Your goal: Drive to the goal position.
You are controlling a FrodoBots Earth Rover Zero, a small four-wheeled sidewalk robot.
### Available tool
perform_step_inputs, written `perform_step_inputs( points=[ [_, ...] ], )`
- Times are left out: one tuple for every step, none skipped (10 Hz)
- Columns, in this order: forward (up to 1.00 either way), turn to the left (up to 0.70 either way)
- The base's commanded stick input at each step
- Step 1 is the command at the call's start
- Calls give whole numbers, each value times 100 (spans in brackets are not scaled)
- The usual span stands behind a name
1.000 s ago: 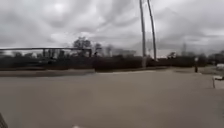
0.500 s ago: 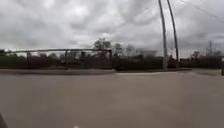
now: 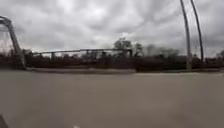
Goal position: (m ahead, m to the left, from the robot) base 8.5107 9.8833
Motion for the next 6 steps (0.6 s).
perform_step_inputs(
  points=[
    [0,70],
    [0,70],
    [0,70],
    [0,70],
    [0,70],
    [0,70]
  ],
)
